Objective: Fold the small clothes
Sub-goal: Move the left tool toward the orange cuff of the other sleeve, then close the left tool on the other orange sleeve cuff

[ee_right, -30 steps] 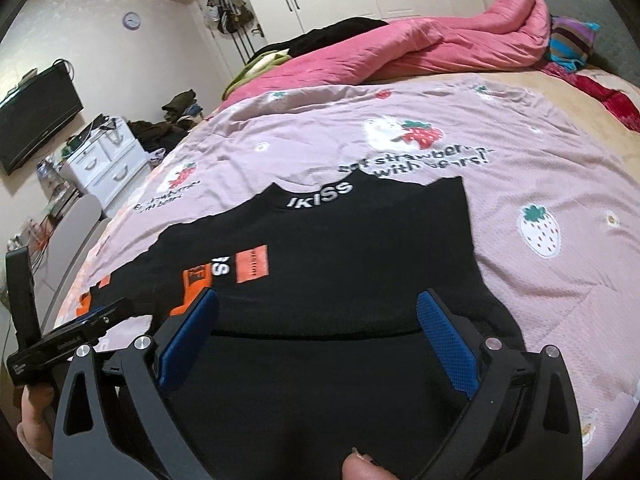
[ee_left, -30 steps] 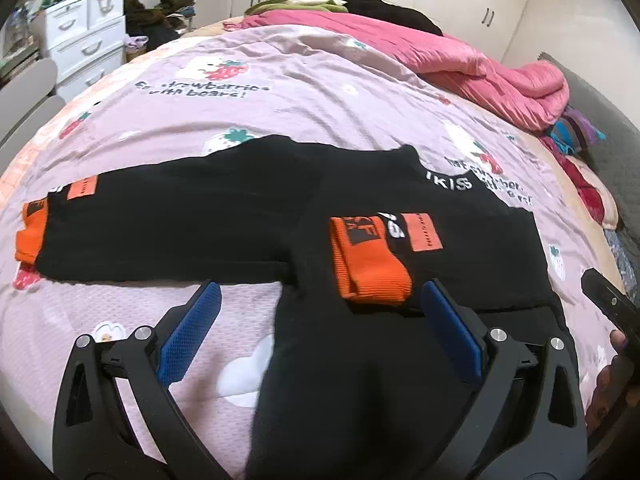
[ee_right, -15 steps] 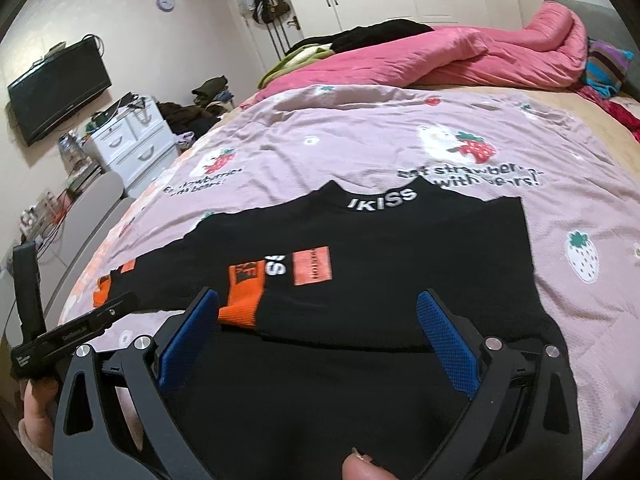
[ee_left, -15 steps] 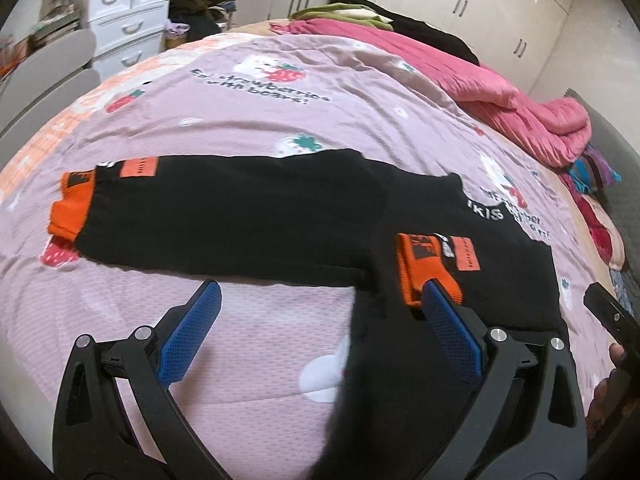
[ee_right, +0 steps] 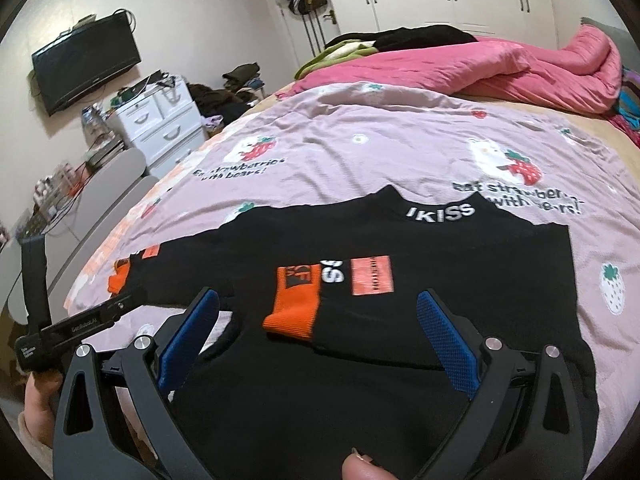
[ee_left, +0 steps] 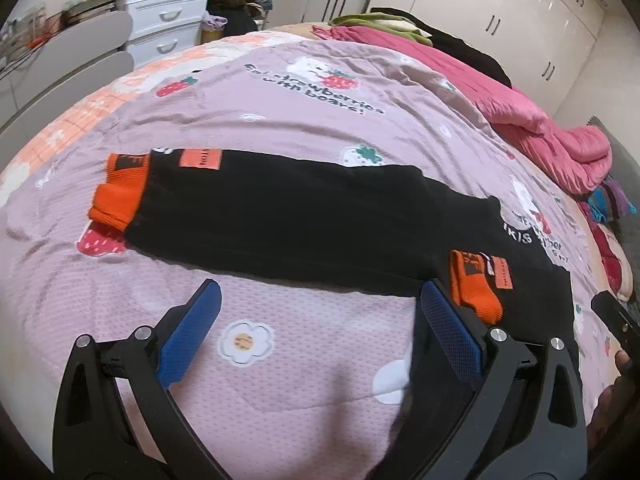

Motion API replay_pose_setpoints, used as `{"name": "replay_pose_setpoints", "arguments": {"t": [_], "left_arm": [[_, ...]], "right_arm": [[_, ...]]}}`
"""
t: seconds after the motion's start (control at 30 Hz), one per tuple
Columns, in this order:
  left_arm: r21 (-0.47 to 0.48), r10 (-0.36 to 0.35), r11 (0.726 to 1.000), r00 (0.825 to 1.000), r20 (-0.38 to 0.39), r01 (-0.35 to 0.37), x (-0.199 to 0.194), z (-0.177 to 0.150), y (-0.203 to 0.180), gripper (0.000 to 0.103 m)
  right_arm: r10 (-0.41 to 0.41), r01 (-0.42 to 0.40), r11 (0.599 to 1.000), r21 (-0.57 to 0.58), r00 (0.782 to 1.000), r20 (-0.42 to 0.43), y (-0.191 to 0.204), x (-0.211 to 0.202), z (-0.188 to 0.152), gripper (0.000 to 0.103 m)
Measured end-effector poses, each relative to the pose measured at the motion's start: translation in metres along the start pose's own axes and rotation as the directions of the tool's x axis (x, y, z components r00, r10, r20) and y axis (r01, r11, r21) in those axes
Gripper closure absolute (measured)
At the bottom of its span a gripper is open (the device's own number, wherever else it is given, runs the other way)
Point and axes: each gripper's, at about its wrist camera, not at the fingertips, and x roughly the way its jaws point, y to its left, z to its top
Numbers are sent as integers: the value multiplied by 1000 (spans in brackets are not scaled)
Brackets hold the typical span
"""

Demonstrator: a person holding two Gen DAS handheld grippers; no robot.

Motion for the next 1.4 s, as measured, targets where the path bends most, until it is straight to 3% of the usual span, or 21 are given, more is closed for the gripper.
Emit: {"name": "replay_pose_setpoints", "arguments": {"t": [0.63,1.17,1.4], "left_arm": [[-178,53,983,999,1,-52,5,2,71,9],[-362,84,930,995,48,-61,18,-2,130,9],[-420,59,908,991,124,-1,23,1,151,9]], "right_arm": [[70,-84,983,-161,993,-92,74,42,-6,4],[95,-127,962,-240,986,-141,109,55,-20,4],[92,-124,967,-221,985,-149,105,57,-22,4]]}}
